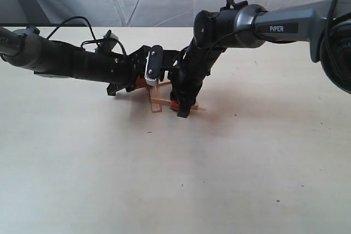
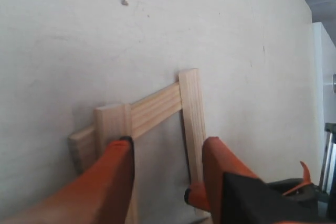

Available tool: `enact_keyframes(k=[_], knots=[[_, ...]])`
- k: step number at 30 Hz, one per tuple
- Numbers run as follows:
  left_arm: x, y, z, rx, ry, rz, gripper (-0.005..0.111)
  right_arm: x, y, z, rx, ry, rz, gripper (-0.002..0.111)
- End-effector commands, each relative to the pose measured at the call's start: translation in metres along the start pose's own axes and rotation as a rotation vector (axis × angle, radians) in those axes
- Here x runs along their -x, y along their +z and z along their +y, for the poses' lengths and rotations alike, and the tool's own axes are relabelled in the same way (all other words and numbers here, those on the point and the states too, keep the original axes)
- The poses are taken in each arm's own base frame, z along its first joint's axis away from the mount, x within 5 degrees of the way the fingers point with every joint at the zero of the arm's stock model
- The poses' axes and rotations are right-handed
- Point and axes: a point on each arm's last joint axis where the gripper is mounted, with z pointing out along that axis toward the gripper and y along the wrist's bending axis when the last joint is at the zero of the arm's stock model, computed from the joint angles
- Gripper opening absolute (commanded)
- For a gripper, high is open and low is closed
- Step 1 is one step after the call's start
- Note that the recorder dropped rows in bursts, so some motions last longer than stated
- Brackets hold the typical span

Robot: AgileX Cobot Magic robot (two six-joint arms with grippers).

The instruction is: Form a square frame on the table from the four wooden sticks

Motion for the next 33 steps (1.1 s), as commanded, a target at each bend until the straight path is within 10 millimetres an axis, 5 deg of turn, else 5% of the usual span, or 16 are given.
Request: enact_keyframes(k=[1, 5, 9, 22, 33], knots=[[-0.003, 0.003, 0.000, 0.005, 0.010, 0.013, 0.042, -0.001, 0.002, 0.001, 0.005, 0.004, -0.007, 0.031], [-0.003, 0.003, 0.000, 0.004, 0.013, 0.016, 0.042, -0.001, 0.002, 0.001, 0.005, 0.004, -0.007, 0.030], [-0.003, 0.003, 0.000, 0.004, 0.013, 0.016, 0.042, 0.002, -0.004, -0.001, -0.010, -0.002, -0.014, 0.001], [-0.003, 0.003, 0.000, 0.002, 0.013, 0.017, 0.042, 0.003, -0.016, -0.001, -0.017, -0.095, 0.017, 0.000], [-0.003, 0.003, 0.000, 0.001, 0.016, 0.021, 0.042, 0.010, -0.036, 0.017, 0.254, -0.072, 0.076, 0.000]])
